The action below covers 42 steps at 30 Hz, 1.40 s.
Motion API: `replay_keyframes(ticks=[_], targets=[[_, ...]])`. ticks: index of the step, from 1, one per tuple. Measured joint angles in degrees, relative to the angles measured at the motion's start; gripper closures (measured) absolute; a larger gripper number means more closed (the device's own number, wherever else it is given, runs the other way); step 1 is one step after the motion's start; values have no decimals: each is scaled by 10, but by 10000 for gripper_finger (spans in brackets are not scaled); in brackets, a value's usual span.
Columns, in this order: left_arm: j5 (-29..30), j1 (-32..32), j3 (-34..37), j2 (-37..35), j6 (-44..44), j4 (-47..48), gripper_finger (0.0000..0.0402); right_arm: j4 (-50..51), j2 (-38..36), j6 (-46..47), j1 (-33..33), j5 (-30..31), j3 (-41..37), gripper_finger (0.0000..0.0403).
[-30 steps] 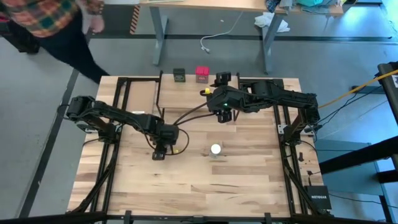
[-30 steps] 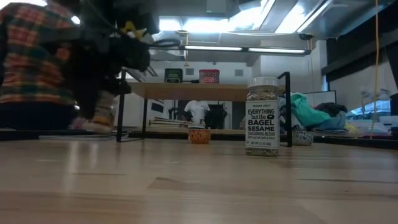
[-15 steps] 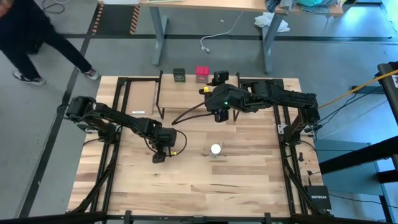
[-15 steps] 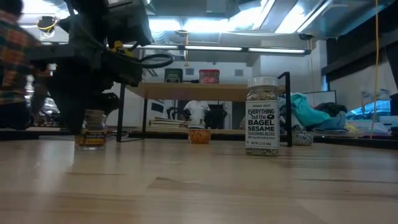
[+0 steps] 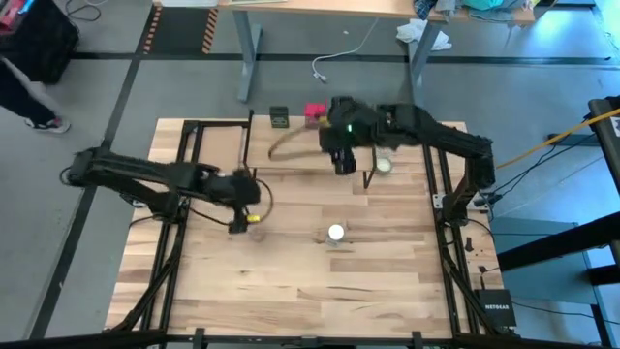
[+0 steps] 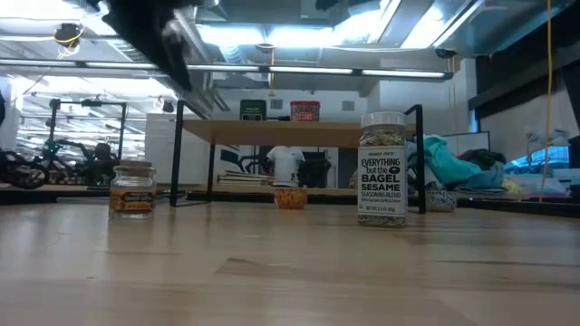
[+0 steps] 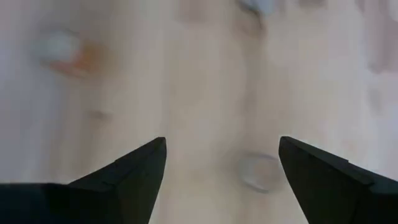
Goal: Shelf spices
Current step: Remove the red seasoning can from the shelf
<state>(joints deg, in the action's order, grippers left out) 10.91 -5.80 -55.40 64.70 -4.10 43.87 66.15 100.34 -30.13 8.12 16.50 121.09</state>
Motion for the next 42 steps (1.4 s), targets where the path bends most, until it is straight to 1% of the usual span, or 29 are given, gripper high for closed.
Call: replay_keyframes(ticks=[3, 5, 9, 13, 15, 19, 27, 33, 38, 40, 42], targets=[[71, 0, 0, -59, 9, -7, 96, -18, 0, -2, 54, -53, -1, 77], [96, 0, 0, -92, 11, -14, 96, -29, 3, -1, 94, -92, -1, 77], [125, 0, 0, -139, 7, -17, 96, -42, 26, 5, 162, -161, -1, 77], [127, 0, 0, -160, -6, -4, 96, -53, 72, 3, 206, -224, -1, 77], [127, 0, 0, -166, -14, 1, 95, -56, 95, -2, 218, -230, -1, 77], [127, 0, 0, -166, -28, 26, 95, -67, 133, -28, 225, -206, -2, 77], [128, 0, 8, -162, -28, 37, 95, -94, 161, -36, 234, -191, -2, 77], [128, 0, 8, -162, -27, 36, 95, -92, 165, -29, 256, -215, -1, 77], [128, 0, 8, -162, -26, 36, 95, -92, 171, -8, 278, -279, -1, 77], [128, 0, 8, -162, -27, 36, 95, -89, 174, 1, 285, -295, -1, 77], [128, 0, 8, -162, -27, 36, 95, -90, 178, 4, 285, -297, -1, 77]])
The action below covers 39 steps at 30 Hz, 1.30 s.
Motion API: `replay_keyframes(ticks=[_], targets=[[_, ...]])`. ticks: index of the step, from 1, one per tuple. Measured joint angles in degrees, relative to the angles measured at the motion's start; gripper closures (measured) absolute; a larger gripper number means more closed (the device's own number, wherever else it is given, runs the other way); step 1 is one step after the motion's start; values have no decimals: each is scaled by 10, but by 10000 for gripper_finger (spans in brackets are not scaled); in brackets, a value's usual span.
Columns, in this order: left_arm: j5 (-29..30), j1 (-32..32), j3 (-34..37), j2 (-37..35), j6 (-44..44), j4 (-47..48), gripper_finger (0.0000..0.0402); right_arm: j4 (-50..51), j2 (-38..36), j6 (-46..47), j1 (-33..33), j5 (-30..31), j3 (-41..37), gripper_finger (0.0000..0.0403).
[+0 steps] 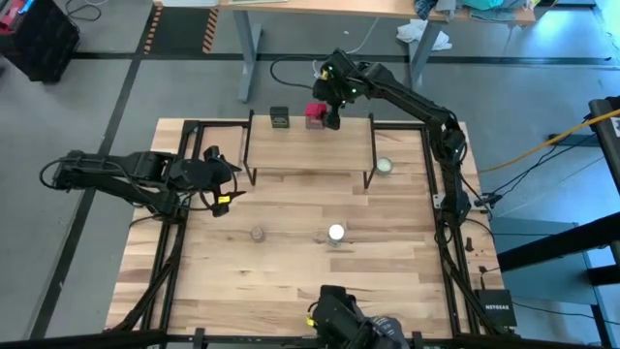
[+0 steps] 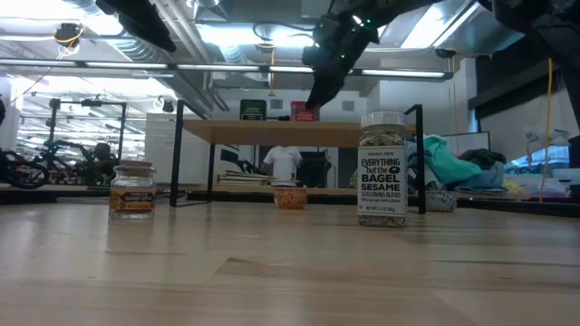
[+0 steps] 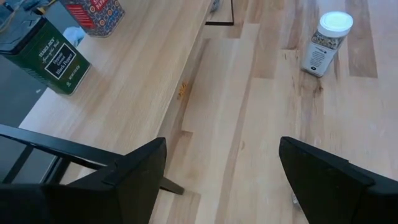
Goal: Shelf spices
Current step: Remove the red seasoning can from the shelf
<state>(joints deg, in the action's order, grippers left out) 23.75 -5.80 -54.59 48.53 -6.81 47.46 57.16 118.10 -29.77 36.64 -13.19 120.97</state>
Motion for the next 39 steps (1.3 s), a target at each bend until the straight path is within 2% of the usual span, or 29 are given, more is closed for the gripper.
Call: replay_keyframes(ticks=[11, 14, 18, 21, 26, 33, 39], targets=[[0, 0, 0, 0, 0, 0, 95, 10, 15, 13, -7, -5, 0, 88], [1, 0, 0, 0, 0, 0, 95, 14, 19, 13, -11, -3, 0, 120], [1, 0, 0, 0, -1, 0, 95, 17, 20, 13, -23, 3, 0, 190], [1, 0, 0, 0, -1, 0, 95, 15, 20, 12, -37, 8, 0, 192], [1, 0, 0, 0, 0, 1, 95, 33, 20, -3, -68, 51, 18, 192], [1, 0, 0, 0, 6, 2, 95, 96, 17, 7, -138, 62, 139, 192], [8, 0, 5, 0, 9, 1, 95, 115, -36, 43, -219, 57, 121, 192]])
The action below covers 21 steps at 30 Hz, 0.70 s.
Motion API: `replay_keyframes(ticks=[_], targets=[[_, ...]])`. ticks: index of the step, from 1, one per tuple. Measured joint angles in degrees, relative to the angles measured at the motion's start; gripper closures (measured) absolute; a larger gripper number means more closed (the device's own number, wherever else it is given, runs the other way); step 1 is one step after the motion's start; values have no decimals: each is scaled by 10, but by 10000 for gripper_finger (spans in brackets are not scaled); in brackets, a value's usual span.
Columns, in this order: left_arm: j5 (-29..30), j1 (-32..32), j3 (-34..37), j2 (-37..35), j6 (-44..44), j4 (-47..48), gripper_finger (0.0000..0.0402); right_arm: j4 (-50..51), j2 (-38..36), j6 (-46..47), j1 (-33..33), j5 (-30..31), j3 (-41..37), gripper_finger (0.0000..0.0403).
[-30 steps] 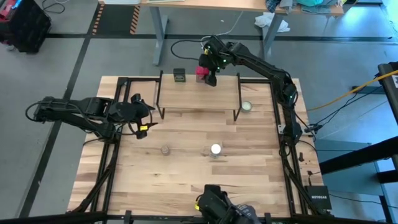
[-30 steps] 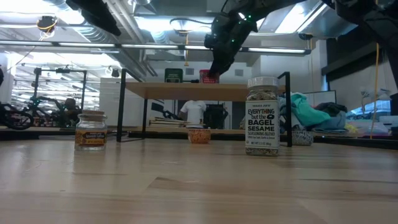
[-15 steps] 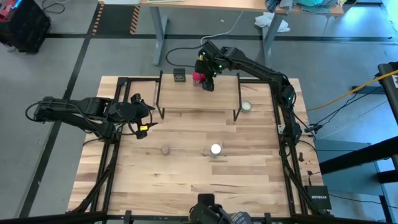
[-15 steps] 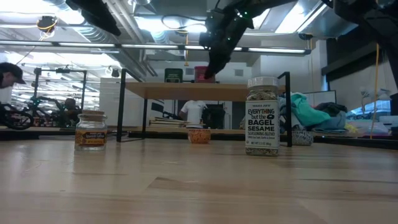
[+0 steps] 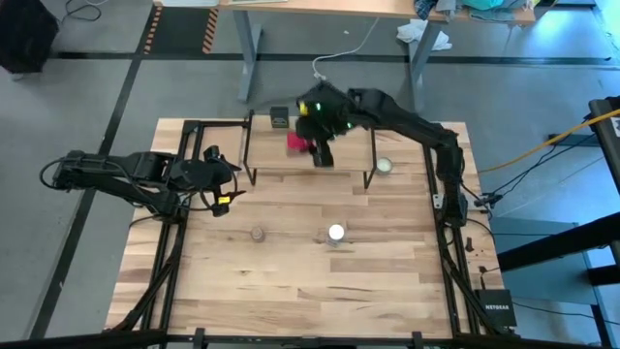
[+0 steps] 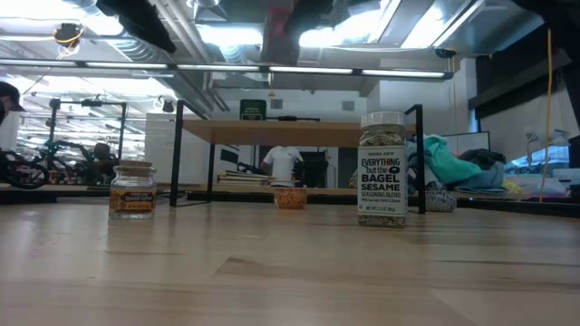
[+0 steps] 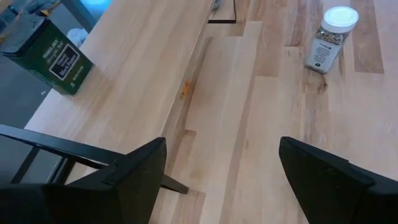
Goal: Shelf spices
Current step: Remove the red seasoning can from the shelf
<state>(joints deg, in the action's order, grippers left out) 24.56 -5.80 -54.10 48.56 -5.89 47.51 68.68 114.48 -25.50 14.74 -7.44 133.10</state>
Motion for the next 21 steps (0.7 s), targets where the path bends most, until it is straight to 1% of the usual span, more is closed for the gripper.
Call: replay_keyframes(ticks=[5, 8, 10, 13, 15, 18, 21], targets=[[3, 3, 27, 0, 3, 0, 95, 65, -9, 61, -64, 44, 0, 192], [4, 4, 41, 0, 7, -1, 95, 83, -9, 91, -96, 69, -6, 192], [4, 4, 43, 0, 11, -9, 95, 75, -9, 110, -112, 72, -24, 192], [4, 4, 43, -2, 15, -25, 95, 70, -9, 146, -126, 62, -61, 192], [4, 4, 43, -2, 15, -32, 95, 46, -9, 162, -134, 62, -101, 192], [4, 4, 43, -2, 15, -32, 95, -4, -9, 172, -140, 41, -167, 192], [4, 4, 43, -2, 12, -33, 95, -80, -9, 178, -144, 18, -242, 192]])
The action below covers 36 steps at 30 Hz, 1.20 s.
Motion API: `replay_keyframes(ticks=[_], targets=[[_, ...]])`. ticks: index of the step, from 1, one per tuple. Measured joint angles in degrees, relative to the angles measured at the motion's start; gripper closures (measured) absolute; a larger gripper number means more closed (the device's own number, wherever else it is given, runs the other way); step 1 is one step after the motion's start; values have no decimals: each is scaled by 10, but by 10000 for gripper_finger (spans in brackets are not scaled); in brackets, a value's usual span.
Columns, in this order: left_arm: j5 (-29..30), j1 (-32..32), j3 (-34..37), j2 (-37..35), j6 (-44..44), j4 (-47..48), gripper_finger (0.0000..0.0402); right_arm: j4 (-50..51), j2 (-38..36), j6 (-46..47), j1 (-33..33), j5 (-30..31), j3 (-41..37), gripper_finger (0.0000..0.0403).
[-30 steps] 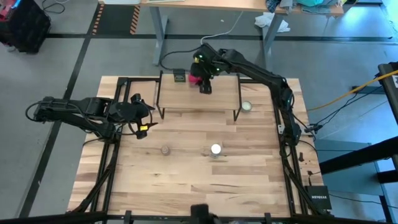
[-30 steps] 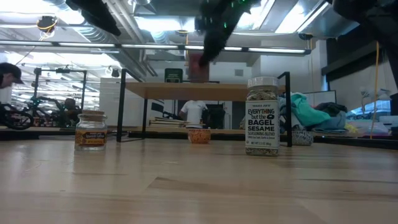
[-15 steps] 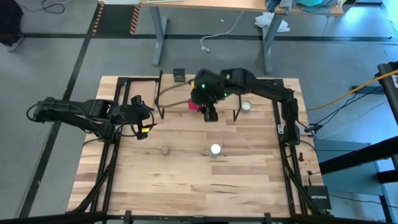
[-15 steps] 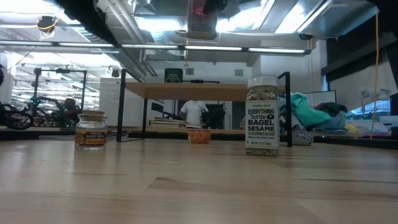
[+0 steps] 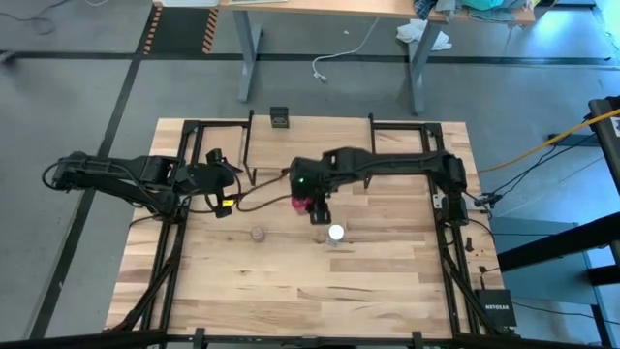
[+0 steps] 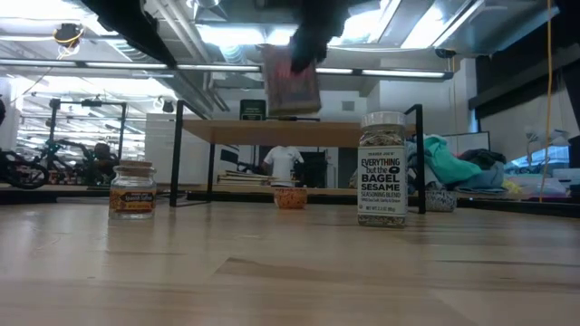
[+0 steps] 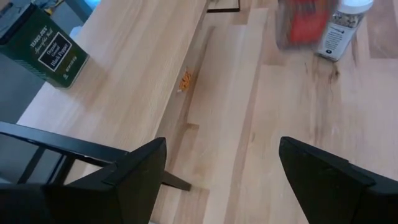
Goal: Shelf spices
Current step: Remove the red seasoning can from the shelf
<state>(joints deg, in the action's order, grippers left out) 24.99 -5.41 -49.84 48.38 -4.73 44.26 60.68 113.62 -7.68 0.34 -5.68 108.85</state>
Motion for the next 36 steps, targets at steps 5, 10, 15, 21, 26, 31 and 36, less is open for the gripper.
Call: replay_keyframes(ticks=[5, 10, 15, 21, 26, 31, 36], targets=[[0, 0, 0, 0, -4, 0, 95, -101, 0, 18, 0, -9, -107, 192], [0, 0, 0, 0, -4, -8, 95, -178, 0, 30, 0, -10, -183, 192], [0, 0, 0, 0, 3, -29, 95, -237, 0, 38, 1, -10, -225, 192], [0, 0, 0, 0, 3, -41, 95, -267, 0, 43, 1, -10, -252, 192], [0, 0, 0, 0, 3, -45, 95, -314, 0, 61, 1, -10, -284, 192], [0, 0, 0, 0, 3, -45, 95, -344, -1, 75, 1, -9, -302, 192], [0, 0, 0, 0, 3, -45, 95, -354, -1, 75, 0, -16, -303, 192]])
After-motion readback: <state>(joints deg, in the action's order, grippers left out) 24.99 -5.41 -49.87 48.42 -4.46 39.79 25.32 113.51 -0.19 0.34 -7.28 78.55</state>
